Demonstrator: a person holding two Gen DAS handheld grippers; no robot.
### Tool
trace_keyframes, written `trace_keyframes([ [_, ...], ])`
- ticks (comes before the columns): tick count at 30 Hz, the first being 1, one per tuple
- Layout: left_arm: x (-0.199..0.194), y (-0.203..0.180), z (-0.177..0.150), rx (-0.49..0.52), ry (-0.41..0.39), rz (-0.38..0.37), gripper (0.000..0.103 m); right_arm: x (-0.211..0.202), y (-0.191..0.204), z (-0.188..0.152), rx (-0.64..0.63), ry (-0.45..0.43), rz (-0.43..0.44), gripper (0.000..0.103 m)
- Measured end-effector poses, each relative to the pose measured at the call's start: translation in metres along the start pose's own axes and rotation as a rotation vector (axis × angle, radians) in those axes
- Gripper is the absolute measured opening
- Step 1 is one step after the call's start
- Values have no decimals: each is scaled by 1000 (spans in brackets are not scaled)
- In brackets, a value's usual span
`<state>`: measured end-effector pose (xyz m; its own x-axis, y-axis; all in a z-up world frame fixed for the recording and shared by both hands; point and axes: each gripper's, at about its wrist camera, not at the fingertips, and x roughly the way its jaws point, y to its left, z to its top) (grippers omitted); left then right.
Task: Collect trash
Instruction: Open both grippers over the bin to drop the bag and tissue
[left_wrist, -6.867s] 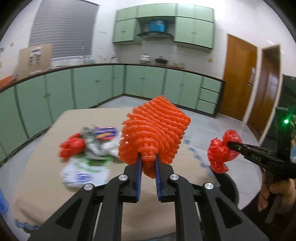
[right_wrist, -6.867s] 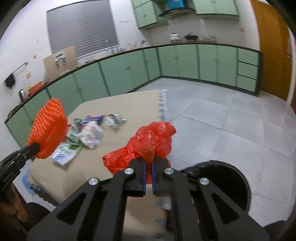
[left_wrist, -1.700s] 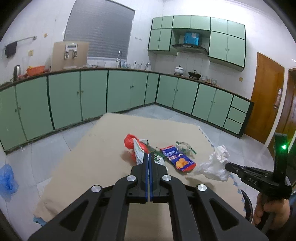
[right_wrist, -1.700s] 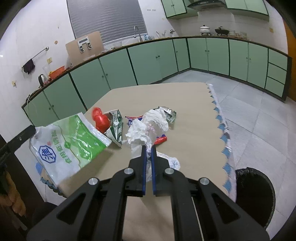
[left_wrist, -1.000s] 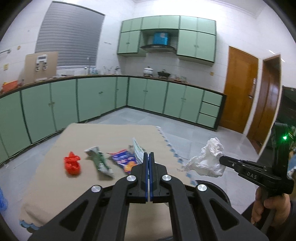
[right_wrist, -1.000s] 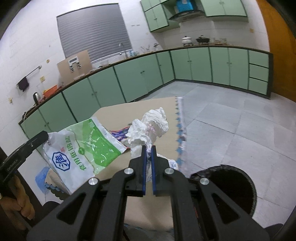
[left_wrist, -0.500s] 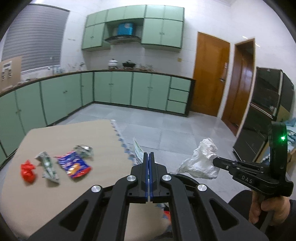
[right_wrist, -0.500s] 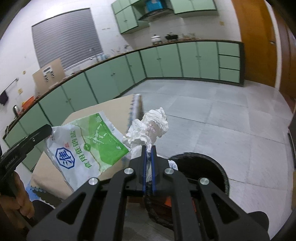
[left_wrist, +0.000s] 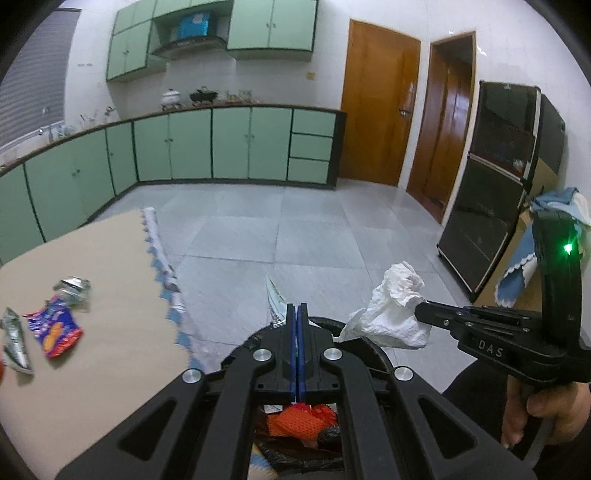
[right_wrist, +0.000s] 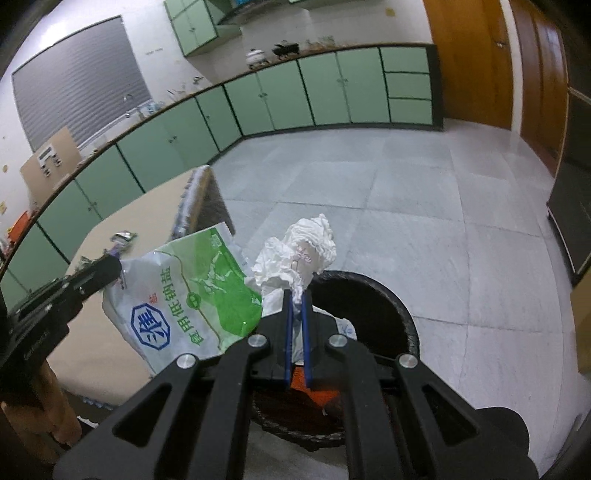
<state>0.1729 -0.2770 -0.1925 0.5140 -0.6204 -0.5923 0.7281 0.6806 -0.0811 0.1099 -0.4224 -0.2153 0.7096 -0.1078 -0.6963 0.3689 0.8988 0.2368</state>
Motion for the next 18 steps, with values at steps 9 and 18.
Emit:
trace_keyframes([
  [9,66,-9,-17,17,105,-15,2,56,-24,-7,57,118,-51,10],
  [18,99,-11,-35,3,159,-11,16,59,-28,-7,80,111,-55,24],
])
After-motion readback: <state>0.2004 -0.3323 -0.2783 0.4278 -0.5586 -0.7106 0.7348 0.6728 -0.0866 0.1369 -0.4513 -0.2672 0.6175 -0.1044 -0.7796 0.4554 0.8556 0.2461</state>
